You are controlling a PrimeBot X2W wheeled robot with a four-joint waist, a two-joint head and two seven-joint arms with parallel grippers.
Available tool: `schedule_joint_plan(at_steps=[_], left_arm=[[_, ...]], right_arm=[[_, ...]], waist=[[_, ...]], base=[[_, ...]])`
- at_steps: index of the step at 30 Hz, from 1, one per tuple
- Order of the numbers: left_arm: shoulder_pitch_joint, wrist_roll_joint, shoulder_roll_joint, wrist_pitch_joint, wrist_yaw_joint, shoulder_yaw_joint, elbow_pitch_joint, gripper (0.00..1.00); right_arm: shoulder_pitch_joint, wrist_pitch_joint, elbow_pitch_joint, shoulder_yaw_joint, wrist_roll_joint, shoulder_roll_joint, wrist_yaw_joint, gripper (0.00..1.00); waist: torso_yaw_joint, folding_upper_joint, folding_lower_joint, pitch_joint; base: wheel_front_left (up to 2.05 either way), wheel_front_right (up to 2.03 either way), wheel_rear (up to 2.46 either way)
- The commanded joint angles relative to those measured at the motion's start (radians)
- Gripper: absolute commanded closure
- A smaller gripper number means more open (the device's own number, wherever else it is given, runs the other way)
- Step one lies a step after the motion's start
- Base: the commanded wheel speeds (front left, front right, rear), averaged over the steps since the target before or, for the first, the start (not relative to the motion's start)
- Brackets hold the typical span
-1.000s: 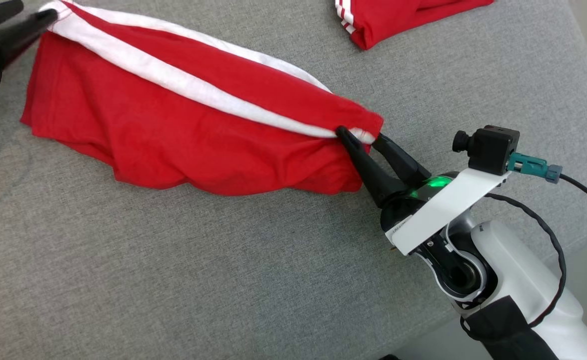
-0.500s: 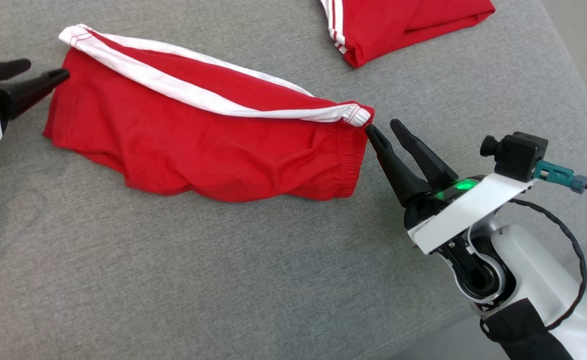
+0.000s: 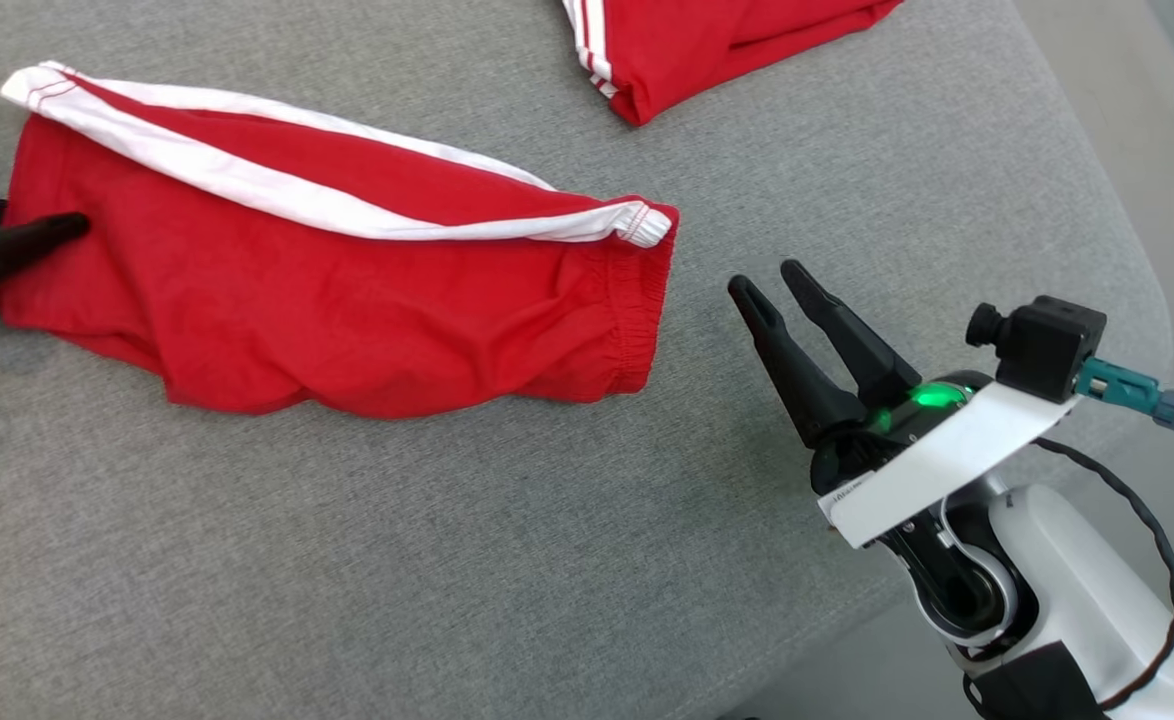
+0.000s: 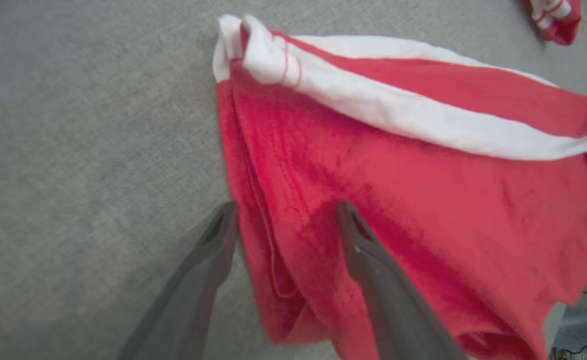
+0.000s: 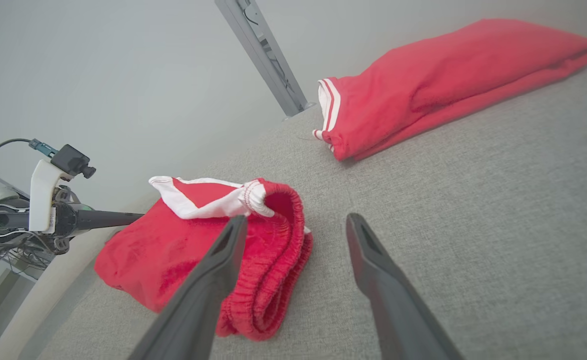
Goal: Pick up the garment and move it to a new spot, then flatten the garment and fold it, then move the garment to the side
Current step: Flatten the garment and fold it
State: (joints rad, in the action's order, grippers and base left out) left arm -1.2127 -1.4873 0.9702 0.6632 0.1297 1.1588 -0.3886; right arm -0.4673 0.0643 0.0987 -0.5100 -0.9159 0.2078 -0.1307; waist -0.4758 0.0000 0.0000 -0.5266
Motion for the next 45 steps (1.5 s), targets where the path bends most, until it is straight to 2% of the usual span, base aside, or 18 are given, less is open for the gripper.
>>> schedule_joint_plan(at_steps=[1,5,6,7,9,10,11,17,23,35,45], left_arm=[[0.03,-0.019,-0.004,0.012,0.001,0.005,0.009,0.0],[0.035,-0.059,-0.006,0.049,0.001,0.002,0.036,0.0],[0.034,-0.072,-0.005,0.058,0.001,0.0,0.046,0.06],[0.033,-0.083,-0.003,0.062,0.001,-0.004,0.054,0.23],[0.031,-0.095,0.004,0.067,0.001,-0.011,0.069,0.72],[0.031,-0.095,0.004,0.067,0.001,-0.011,0.069,0.72],[0.027,-0.094,0.006,0.061,0.001,-0.015,0.074,1.0],[0.038,-0.105,0.009,0.048,0.001,-0.023,0.076,1.0],[0.072,-0.122,-0.004,0.041,0.001,-0.015,0.091,1.0],[0.21,-0.171,0.01,-0.035,0.001,-0.003,0.101,1.0],[0.313,-0.22,0.019,-0.09,0.001,0.0,0.1,1.0]], right_arm=[[0.016,-0.005,-0.007,0.01,0.01,-0.001,0.0,0.0],[0.036,-0.019,-0.014,0.026,0.023,-0.009,0.0,0.0],[0.041,-0.022,-0.015,0.03,0.024,-0.012,0.0,0.0],[0.044,-0.024,-0.017,0.033,0.028,-0.015,0.0,0.0],[0.045,-0.029,-0.022,0.039,0.031,-0.021,0.0,0.0],[0.045,-0.029,-0.022,0.039,0.031,-0.021,0.0,0.0],[0.045,-0.03,-0.023,0.041,0.032,-0.024,0.0,0.0],[0.05,-0.044,-0.016,0.057,0.045,-0.032,0.0,0.0],[0.049,-0.072,-0.008,0.07,0.057,-0.02,0.0,0.0],[0.089,-0.153,-0.012,0.114,0.074,0.007,0.0,0.0],[0.145,-0.201,-0.041,0.168,0.093,0.009,0.0,0.0]], waist=[[-0.005,0.0,0.0,0.0],[-0.013,0.0,0.0,0.002],[-0.014,0.0,0.0,0.002],[-0.014,0.0,0.0,0.001],[-0.014,0.0,0.0,0.0],[-0.014,0.0,0.0,0.0],[-0.012,0.0,0.0,-0.001],[0.011,0.0,0.0,0.01],[0.063,0.0,0.0,0.056],[0.166,0.0,0.0,0.164],[0.206,0.0,0.0,0.211]], base=[[0.0,0.0,0.0],[0.0,0.0,0.0],[0.0,0.0,0.0],[0.0,0.0,0.0],[0.0,0.0,0.0],[0.0,0.0,0.0],[0.0,0.0,0.0],[0.0,0.0,0.0],[0.0,0.0,0.0],[0.0,0.0,0.0],[0.0,0.0,0.0]])
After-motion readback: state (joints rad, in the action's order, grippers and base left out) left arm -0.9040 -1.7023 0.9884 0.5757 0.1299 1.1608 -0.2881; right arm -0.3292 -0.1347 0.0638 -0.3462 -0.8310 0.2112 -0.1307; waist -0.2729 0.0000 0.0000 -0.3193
